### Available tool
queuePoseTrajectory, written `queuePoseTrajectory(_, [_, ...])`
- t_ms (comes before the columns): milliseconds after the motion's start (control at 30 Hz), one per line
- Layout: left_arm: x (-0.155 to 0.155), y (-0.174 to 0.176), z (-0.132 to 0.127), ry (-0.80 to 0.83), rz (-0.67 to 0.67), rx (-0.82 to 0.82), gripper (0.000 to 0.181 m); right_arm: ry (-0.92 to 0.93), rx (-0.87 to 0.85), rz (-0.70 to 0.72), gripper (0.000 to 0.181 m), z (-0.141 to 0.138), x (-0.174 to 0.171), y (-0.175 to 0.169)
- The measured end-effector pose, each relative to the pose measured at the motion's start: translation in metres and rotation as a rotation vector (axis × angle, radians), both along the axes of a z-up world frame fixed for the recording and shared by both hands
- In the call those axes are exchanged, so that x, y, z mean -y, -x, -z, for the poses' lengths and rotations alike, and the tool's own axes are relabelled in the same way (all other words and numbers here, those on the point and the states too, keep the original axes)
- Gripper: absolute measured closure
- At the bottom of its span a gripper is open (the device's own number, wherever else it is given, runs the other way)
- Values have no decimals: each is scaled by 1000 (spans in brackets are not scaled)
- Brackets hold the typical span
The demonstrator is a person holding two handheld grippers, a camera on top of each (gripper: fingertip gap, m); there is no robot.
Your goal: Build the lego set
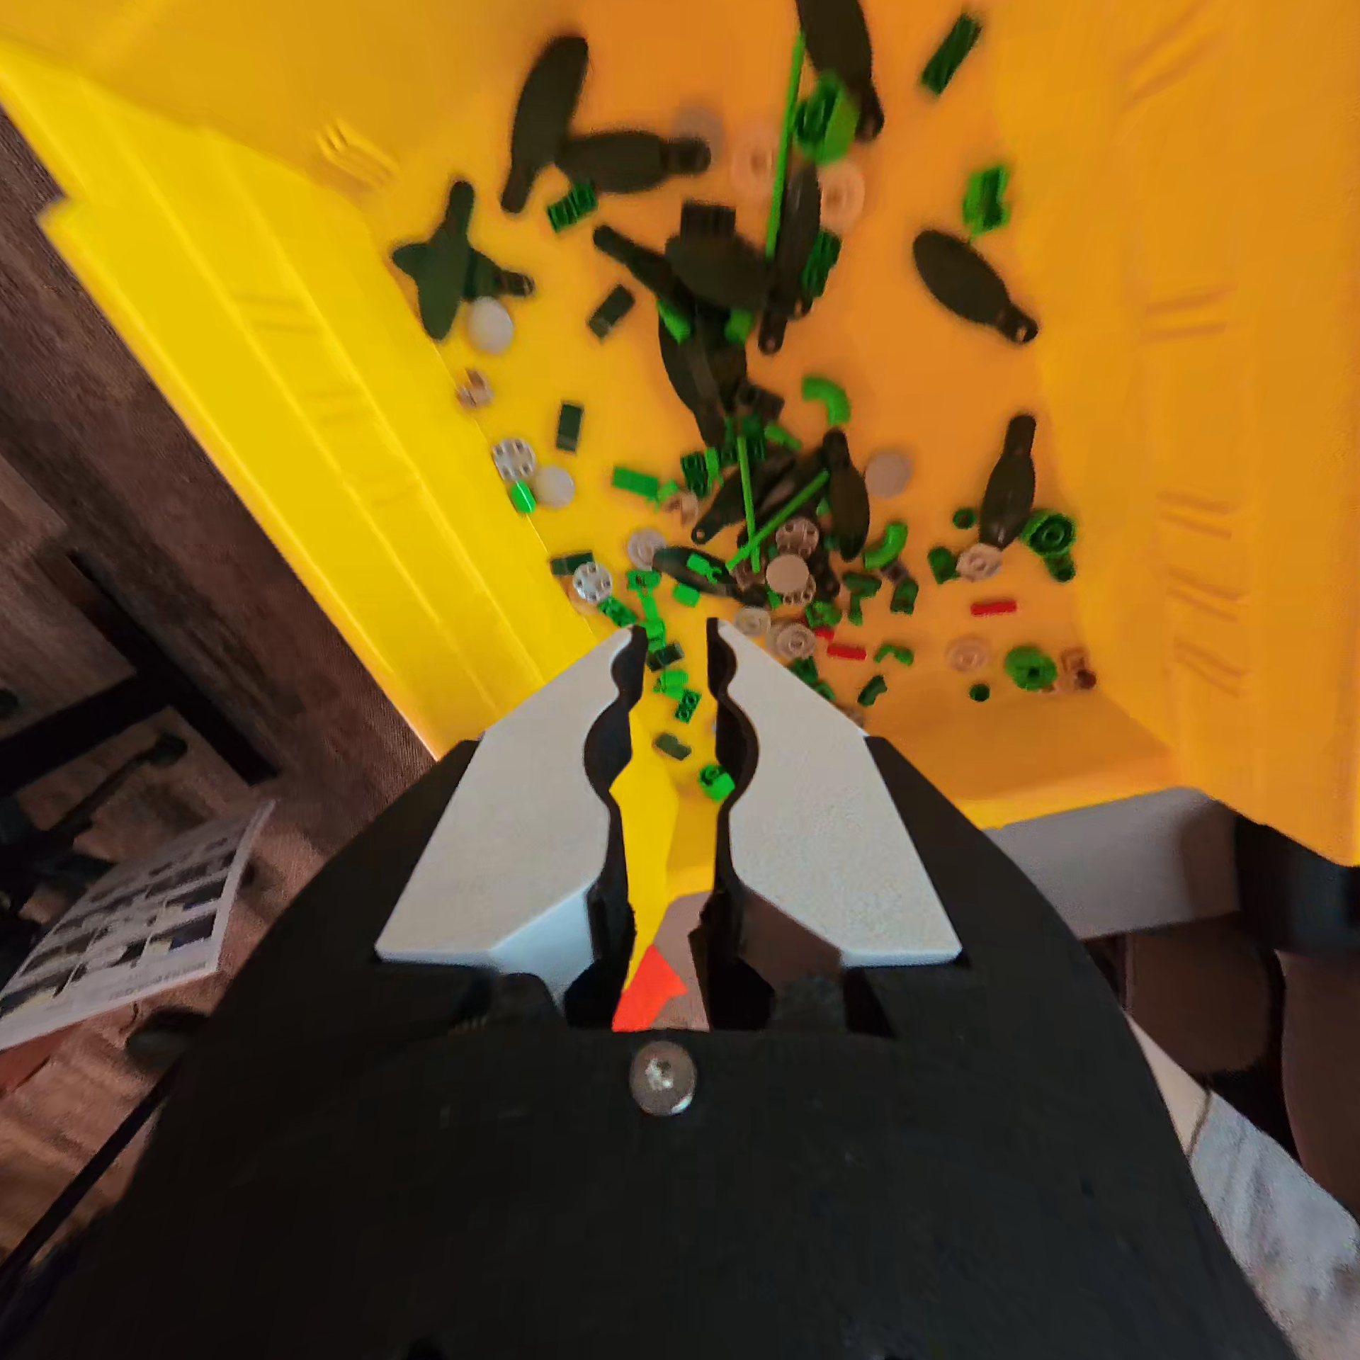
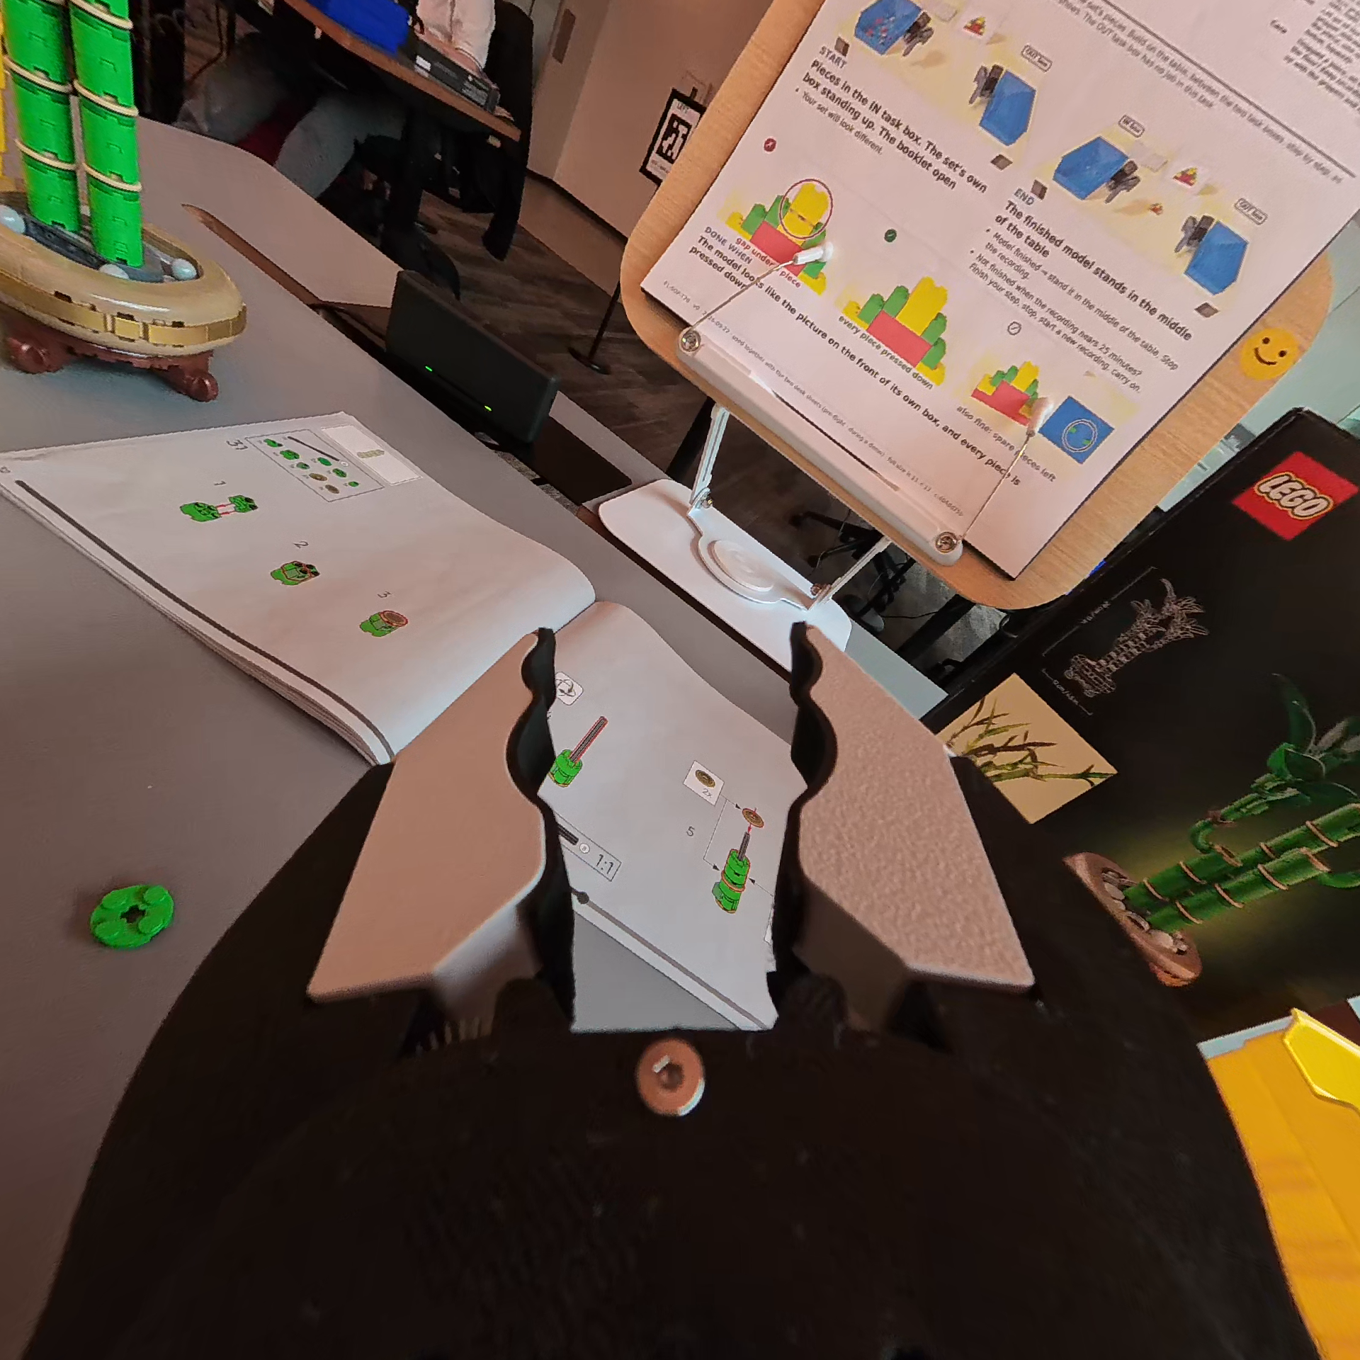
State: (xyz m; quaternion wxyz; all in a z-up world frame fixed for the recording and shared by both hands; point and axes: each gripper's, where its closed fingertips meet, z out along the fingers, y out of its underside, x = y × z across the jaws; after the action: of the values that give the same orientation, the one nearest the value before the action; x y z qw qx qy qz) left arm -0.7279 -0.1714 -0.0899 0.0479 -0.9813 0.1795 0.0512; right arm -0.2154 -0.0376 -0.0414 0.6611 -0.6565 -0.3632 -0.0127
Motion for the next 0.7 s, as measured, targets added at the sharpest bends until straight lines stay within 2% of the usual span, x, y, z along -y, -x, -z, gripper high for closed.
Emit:
queuePoseTrajectory(33, [5,1,3,29,-5,-5,167,3,0,-2,117,1,0,0])
queuePoseTrajectory(433, [40,14,26,266,-113,0,159,21,38,-19,117,8,1,5])
queuePoseTrajectory(700, [51,15,30,336,-122,-16,164,22,56,-33,117,10,3,8])
